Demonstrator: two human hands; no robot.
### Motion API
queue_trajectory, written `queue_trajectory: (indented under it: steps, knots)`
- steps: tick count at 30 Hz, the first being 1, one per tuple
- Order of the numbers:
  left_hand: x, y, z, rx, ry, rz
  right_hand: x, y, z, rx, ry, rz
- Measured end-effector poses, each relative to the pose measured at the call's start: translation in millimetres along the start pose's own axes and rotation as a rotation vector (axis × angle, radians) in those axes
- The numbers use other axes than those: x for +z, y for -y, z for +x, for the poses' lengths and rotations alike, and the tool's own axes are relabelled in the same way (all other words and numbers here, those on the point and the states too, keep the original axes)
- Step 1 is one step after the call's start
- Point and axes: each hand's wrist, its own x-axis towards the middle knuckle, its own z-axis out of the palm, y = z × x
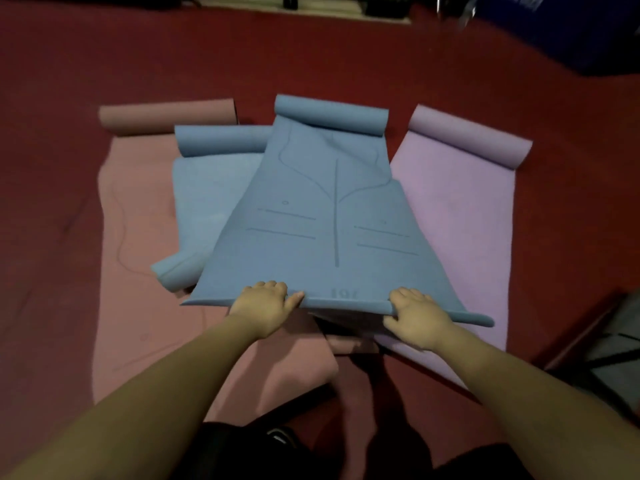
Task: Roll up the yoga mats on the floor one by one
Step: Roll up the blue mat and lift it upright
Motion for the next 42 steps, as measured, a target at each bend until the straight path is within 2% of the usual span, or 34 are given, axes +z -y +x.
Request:
queue_trajectory:
  steps: [4, 8, 15, 20, 22, 26, 32, 37, 40, 42]
  knots:
    - [-65, -18, -51, 0.015, -0.1, 0.047, -60, 16, -63, 0.056, -0.162, 0.093]
    - [-104, -33, -97, 0.036, -0.111, 0.048, -97, 22, -113, 0.067, -0.227, 0.112]
    - [-112, -63, -184, 0.01, -0.122, -0.036, -101, 33, -211, 0.061, -0.319, 0.139]
    - [-135, -84, -219, 0.004, -0.233, 0.043, -111, 26, -247, 0.049, -0.394, 0.141]
    - [-135, -88, -232, 0.003, -0.226, 0.088, -110, 25, -259, 0.044, -0.355, 0.16]
    - [-112, -86, -252, -0.032, -0.065, 0.087, -85, 33, -273, 0.008, -0.258, 0.149]
    - [-91, -81, -257, -0.064, 0.036, 0.095, -63, 42, -272, 0.036, -0.123, 0.226]
    - [-56, -73, -255, 0.051, 0.259, 0.219, -44, 41, -264, 0.077, 0.075, 0.29]
    - [-43, -75, -254, -0.009, 0.141, 0.24, -33, 39, -261, 0.094, 0.141, 0.378]
    - [-37, -77, -255, -0.043, -0.1, 0.144, -31, 38, -255, 0.085, 0.145, 0.398]
